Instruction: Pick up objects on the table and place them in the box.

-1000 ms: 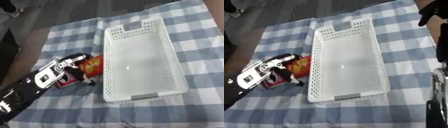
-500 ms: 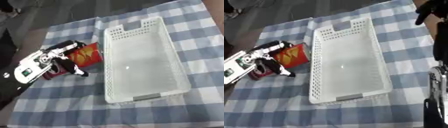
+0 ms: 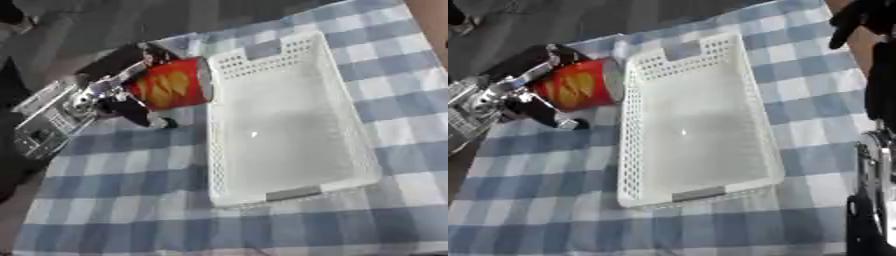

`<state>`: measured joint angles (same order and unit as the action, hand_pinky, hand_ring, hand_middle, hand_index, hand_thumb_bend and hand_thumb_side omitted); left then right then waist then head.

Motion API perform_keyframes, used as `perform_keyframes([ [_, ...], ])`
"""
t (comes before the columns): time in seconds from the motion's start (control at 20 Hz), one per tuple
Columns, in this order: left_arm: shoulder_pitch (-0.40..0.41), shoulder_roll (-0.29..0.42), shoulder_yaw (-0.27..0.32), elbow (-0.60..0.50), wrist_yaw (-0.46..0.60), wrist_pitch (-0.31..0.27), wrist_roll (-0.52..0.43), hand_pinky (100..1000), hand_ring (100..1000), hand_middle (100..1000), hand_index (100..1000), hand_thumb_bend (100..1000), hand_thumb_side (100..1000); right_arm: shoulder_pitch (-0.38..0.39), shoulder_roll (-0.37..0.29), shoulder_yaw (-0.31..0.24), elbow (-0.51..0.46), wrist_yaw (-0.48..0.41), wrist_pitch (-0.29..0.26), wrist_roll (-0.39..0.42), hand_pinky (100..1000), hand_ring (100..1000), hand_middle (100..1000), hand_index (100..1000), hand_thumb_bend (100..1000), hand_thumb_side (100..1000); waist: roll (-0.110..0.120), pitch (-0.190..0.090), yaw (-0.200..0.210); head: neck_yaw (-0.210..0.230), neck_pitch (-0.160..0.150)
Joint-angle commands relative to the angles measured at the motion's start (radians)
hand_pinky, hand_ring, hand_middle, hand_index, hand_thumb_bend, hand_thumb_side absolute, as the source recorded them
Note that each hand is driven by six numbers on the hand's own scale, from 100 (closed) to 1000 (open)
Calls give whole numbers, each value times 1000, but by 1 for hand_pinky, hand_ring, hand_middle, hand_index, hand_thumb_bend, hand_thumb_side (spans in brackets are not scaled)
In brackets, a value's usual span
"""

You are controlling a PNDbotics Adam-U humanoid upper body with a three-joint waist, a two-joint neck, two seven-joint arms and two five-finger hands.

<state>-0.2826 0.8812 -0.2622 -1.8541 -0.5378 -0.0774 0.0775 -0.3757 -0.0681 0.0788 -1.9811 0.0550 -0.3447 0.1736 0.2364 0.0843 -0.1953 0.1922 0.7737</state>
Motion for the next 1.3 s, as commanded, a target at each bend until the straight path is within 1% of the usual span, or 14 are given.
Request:
perform_keyframes([
  [0.05, -19, 29, 45, -104, -123, -71, 102, 100, 100, 100, 192, 640, 100, -13, -7, -4, -17, 6, -1, -5, 312, 475, 621, 749, 100, 1000, -10, -8, 3, -8, -4],
  [0.2, -26, 23, 49, -140, -194, -129, 175, 100, 100, 100, 193, 638, 100, -13, -8, -4, -17, 8, -2, -6, 312, 475, 621, 748, 100, 1000, -10, -7, 4, -8, -4],
  [0.35, -36, 17, 56, -145, -212, -162, 229, 100, 100, 100, 193, 630, 100, -12, -9, -5, -17, 9, -1, -6, 312, 474, 620, 747, 100, 1000, -10, -7, 5, -9, -4],
  [0.55, -52, 24, 69, -146, -195, -165, 238, 100, 100, 100, 195, 633, 100, -12, -10, -5, -16, 10, -2, -7, 312, 474, 619, 745, 100, 1000, -10, -10, 5, -14, -4],
  [0.65, -73, 38, 62, -146, -192, -186, 222, 100, 100, 100, 196, 646, 100, -11, -9, -4, -16, 9, -2, -6, 312, 474, 618, 745, 100, 1000, -10, -13, 2, -16, -4],
  [0.7, -85, 44, 55, -146, -193, -208, 209, 100, 100, 100, 196, 645, 100, -11, -9, -3, -16, 9, -2, -6, 312, 474, 618, 745, 100, 1000, -10, -14, 2, -17, -4],
  [0.75, -104, 56, 39, -146, -199, -247, 193, 100, 100, 100, 198, 661, 100, -11, -9, -2, -16, 9, -2, -5, 312, 473, 617, 744, 100, 1000, -10, -15, -2, -17, -4],
  [0.8, -121, 64, 25, -145, -207, -293, 178, 100, 100, 100, 198, 661, 100, -11, -8, -1, -15, 8, -3, -4, 312, 473, 617, 744, 100, 1000, -10, -16, -4, -19, -4],
  [0.85, -147, 81, 3, -145, -223, -351, 162, 100, 100, 100, 198, 683, 100, -11, -7, 2, -15, 7, -3, -2, 312, 473, 616, 743, 100, 1000, -10, -18, -10, -18, -4],
  [0.9, -168, 92, -15, -145, -239, -405, 151, 100, 100, 100, 198, 680, 100, -11, -6, 4, -14, 6, -3, 0, 312, 473, 617, 744, 100, 1000, -10, -19, -13, -20, -4],
  [1.0, -218, 121, -57, -146, -274, -497, 136, 100, 100, 100, 199, 701, 100, -10, -2, 10, -14, 2, -4, 5, 313, 473, 616, 742, 100, 1000, -10, -24, -24, -21, -4],
  [1.05, -240, 129, -78, -146, -289, -529, 129, 100, 100, 100, 199, 708, 100, -10, 0, 13, -13, 0, -4, 7, 313, 473, 615, 742, 100, 1000, -10, -27, -30, -23, -4],
  [1.15, -274, 134, -110, -146, -309, -563, 115, 100, 100, 100, 199, 713, 100, -10, 3, 17, -13, -4, -4, 12, 313, 473, 614, 741, 100, 1000, -10, -30, -38, -27, -4],
  [1.3, -305, 122, -144, -144, -316, -583, 94, 100, 100, 100, 199, 716, 100, -10, 9, 21, -14, -9, -4, 17, 313, 473, 613, 741, 100, 1000, -10, -32, -49, -33, -4],
])
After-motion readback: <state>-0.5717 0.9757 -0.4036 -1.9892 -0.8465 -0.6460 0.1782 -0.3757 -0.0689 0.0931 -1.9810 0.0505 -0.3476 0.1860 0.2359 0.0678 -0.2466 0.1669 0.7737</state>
